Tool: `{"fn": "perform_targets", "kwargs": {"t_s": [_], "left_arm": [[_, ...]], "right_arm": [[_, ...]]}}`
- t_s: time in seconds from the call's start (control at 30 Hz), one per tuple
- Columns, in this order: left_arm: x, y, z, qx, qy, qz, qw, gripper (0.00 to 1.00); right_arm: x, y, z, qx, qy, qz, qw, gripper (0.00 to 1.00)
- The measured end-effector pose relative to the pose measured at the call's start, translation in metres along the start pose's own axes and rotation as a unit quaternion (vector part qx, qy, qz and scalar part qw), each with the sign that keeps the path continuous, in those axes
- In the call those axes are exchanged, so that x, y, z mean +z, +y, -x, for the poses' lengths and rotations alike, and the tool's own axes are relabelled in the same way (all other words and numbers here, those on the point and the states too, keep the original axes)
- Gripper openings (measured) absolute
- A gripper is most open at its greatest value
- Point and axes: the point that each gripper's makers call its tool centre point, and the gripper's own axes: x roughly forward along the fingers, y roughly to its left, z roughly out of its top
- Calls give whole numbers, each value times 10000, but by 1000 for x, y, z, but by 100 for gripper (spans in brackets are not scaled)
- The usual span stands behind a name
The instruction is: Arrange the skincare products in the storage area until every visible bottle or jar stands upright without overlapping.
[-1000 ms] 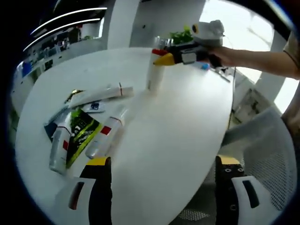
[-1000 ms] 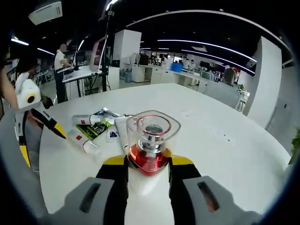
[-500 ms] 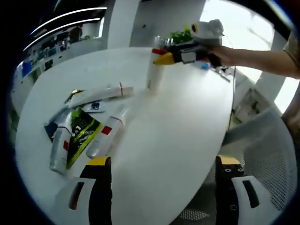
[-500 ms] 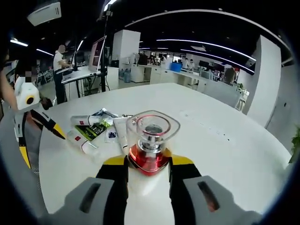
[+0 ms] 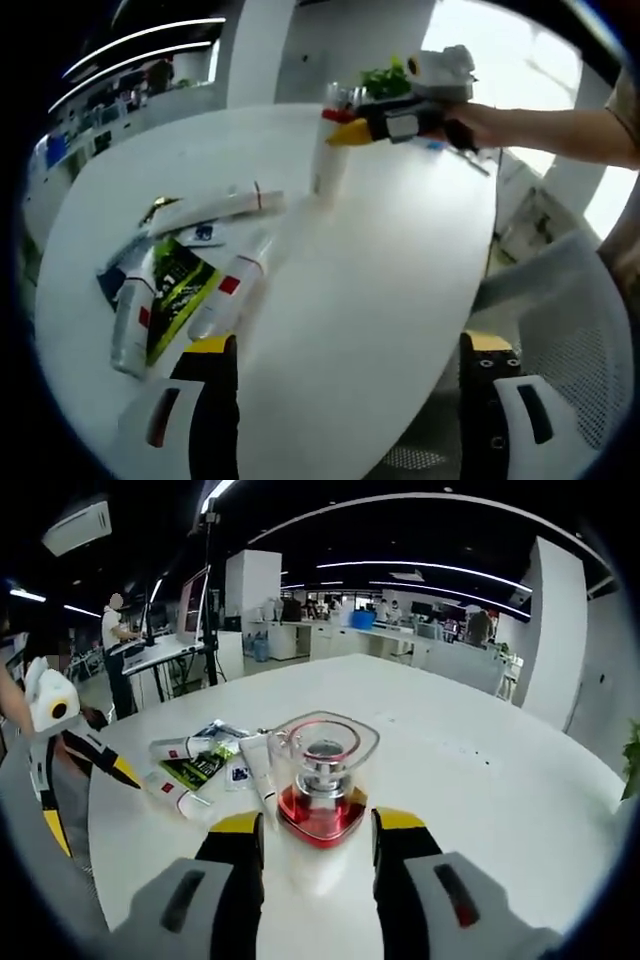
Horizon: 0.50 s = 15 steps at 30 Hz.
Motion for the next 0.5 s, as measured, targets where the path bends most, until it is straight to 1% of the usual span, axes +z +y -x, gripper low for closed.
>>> {"fn": "perform_targets", "kwargs": {"t_s": [0.17,0.23,0.5], "left_arm": [[4,0,2,-4,-50,-33,10000,90],[5,0,4,-2,-67,-48,10000,90],[4,1,10,15,-105,-73,9999,90]], "right_arm": [[-5,10,8,-21,20,-206,9998,47],[-7,13,10,-32,14,-218,9998,50],[-16,36,27,-92,-45,-578,9983,60]]}}
